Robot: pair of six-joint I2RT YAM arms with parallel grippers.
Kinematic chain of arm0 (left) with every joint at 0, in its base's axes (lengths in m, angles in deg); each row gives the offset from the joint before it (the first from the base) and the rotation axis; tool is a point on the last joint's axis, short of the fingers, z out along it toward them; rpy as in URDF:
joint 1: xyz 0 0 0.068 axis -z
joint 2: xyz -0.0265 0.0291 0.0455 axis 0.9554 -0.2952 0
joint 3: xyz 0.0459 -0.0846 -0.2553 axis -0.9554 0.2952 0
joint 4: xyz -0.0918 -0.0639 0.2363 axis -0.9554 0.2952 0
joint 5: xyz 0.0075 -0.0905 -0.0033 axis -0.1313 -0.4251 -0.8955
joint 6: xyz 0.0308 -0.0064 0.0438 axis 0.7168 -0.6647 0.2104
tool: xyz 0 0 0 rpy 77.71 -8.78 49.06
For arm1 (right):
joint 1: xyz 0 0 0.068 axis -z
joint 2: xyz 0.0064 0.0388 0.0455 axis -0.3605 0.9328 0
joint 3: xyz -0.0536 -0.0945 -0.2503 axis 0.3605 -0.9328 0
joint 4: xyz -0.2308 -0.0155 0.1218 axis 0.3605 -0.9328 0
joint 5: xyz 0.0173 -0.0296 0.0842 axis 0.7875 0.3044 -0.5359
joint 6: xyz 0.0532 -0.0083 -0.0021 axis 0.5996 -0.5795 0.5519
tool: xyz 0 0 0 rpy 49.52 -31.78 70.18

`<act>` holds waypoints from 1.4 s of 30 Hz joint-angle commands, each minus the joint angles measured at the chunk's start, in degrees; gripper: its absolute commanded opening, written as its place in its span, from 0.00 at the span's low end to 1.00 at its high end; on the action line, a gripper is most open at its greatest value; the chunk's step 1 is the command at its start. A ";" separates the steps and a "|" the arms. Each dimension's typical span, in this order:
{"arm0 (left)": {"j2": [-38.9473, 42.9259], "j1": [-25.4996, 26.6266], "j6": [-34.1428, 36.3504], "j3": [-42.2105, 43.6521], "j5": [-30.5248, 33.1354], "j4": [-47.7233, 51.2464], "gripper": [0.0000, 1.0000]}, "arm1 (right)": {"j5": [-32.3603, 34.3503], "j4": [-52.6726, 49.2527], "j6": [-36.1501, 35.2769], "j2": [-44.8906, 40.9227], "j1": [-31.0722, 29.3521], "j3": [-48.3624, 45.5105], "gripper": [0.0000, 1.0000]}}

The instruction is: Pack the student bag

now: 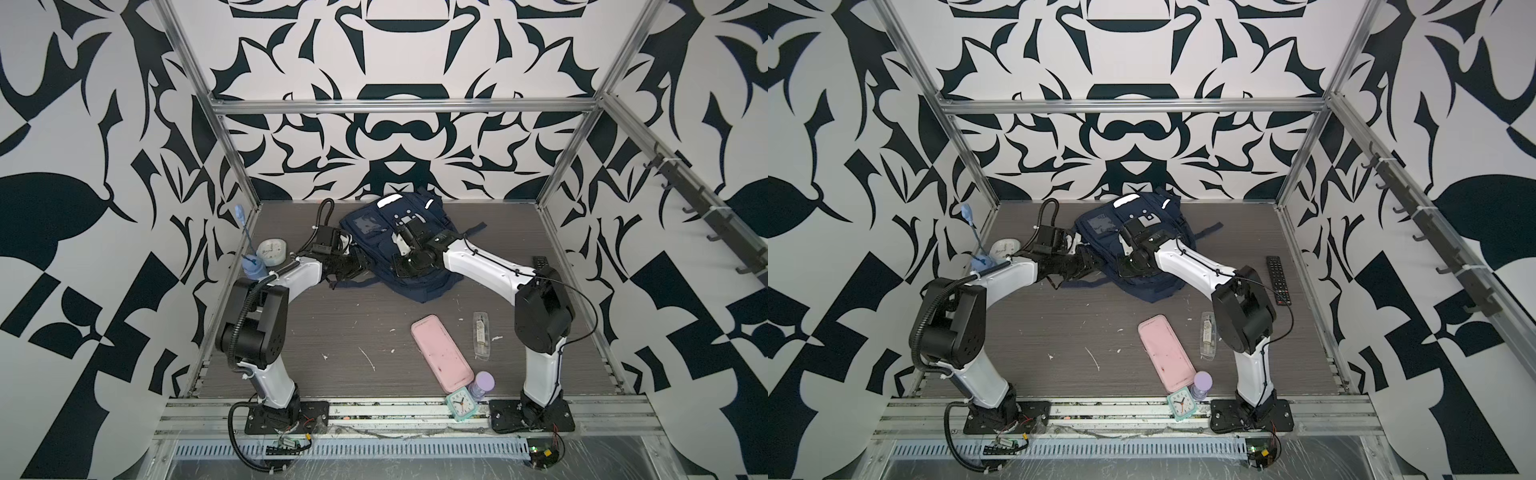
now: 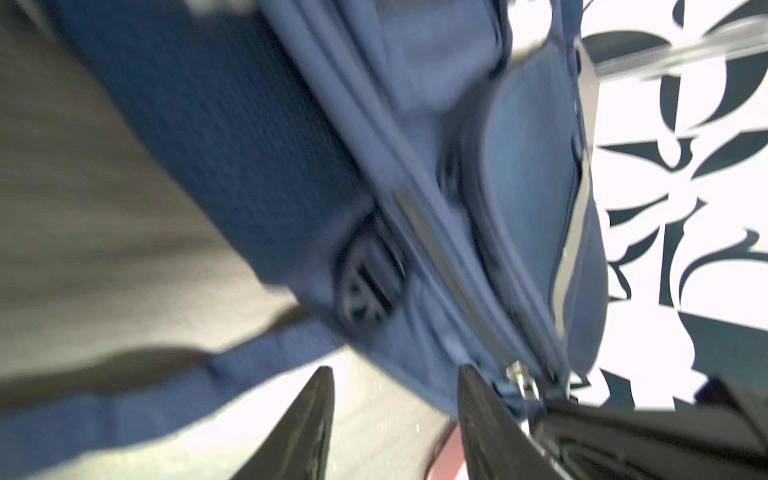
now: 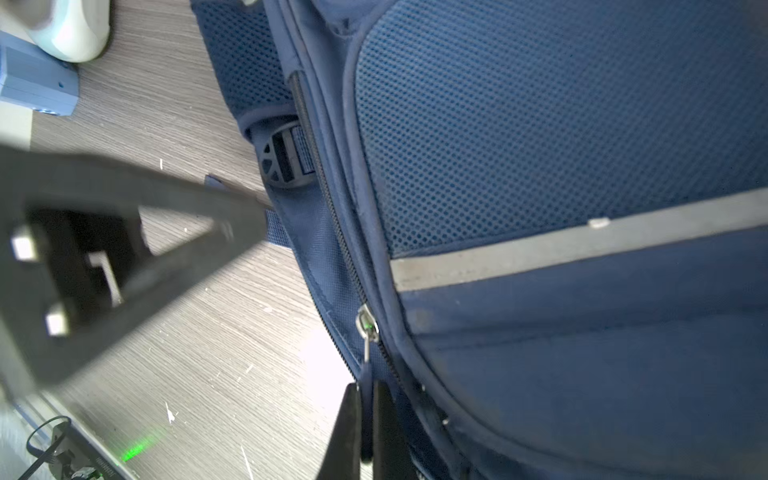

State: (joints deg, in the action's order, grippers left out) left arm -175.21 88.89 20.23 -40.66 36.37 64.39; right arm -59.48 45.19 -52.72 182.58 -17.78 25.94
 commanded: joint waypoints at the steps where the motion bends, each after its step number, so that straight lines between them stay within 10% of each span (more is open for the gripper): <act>1: -3.18 -0.83 1.46 -3.46 1.97 3.26 0.51 | 0.50 1.55 -0.53 -3.96 0.93 -0.53 0.00; 10: -9.86 -1.12 -0.64 -5.23 0.44 0.43 0.45 | 0.82 0.47 -1.21 -5.77 1.91 -1.35 0.00; 18: -8.65 -1.02 -1.94 -1.73 -0.74 -3.26 0.02 | -1.18 -0.42 -0.50 -0.73 1.64 2.51 0.00; 42: -2.71 -1.02 -4.86 7.23 -1.05 -8.20 0.04 | -4.43 -9.38 0.39 22.97 0.33 37.83 0.00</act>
State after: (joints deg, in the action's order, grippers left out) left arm -179.86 87.62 16.29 -35.28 36.28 54.49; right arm -63.06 35.11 -52.50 205.05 -17.35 58.31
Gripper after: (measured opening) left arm 0.075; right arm 0.078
